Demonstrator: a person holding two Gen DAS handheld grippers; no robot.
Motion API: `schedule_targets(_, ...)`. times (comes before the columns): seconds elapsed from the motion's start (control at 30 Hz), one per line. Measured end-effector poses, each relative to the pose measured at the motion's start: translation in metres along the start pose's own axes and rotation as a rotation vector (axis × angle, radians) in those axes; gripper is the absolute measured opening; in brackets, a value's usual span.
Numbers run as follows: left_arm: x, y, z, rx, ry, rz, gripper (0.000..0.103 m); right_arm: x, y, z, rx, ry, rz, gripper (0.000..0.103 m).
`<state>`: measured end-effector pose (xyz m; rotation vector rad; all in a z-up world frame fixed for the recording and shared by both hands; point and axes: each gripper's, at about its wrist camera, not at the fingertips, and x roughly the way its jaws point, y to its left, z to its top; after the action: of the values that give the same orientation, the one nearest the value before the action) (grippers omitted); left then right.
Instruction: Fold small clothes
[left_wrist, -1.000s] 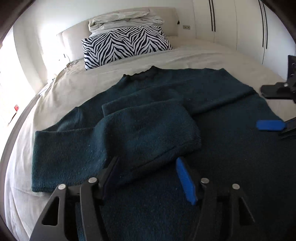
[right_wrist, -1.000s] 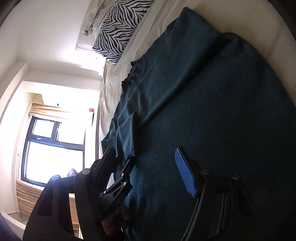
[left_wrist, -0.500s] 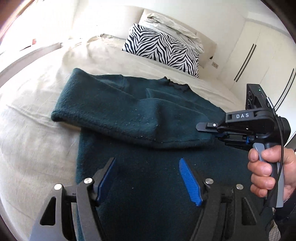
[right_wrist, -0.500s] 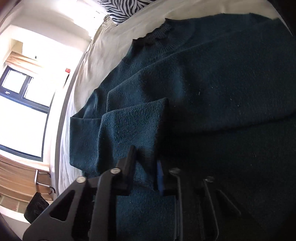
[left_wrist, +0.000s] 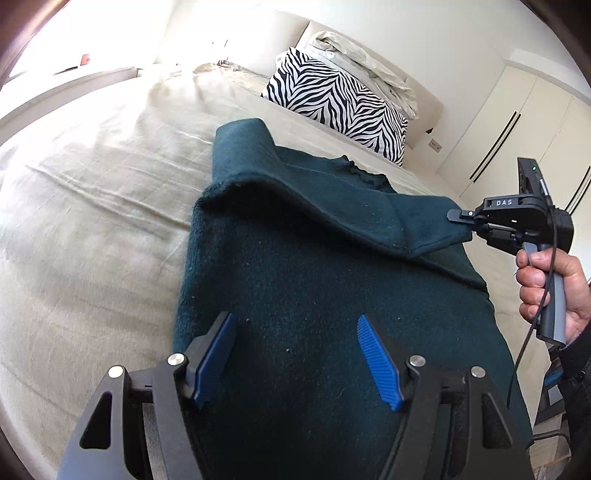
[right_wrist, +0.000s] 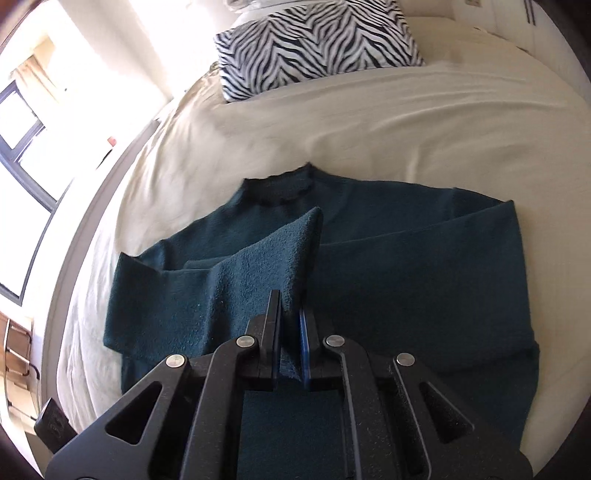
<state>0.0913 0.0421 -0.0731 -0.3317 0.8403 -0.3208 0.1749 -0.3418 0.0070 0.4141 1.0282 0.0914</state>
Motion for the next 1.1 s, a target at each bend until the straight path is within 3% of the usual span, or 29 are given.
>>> schedule_targets(0.17,0.002,0.0,0.001,-0.004,0.003,0.0,0.071,0.008,-0.044,0.0,0.056,0.007,-0.021,0.007)
schedule_targets(0.4,-0.009,0.009,0.012,-0.072,0.0,-0.04,0.07,0.029,-0.056,-0.005,0.07,0.028,-0.028,0.007)
schedule_targets(0.57,-0.024,0.019,0.054,-0.094,-0.081,-0.046,0.07,0.039,-0.054,-0.003,0.064,0.028,-0.017,0.007)
schedule_targets(0.73,-0.019,0.02,0.095,-0.041,-0.123,-0.022,0.068,0.038,-0.054,-0.004,0.051,0.03,-0.029,0.007)
schedule_targets(0.87,-0.004,0.026,0.118,-0.049,-0.098,-0.037,0.051,0.045,-0.061,-0.01,0.068,0.044,-0.027,0.007)
schedule_targets(1.0,0.02,0.034,0.141,-0.064,-0.059,-0.017,0.041,0.046,-0.068,-0.011,0.093,0.035,-0.006,0.007)
schedule_targets(1.1,0.045,0.038,0.152,-0.083,-0.013,-0.028,0.041,0.047,-0.069,-0.011,0.099,0.035,0.001,0.007)
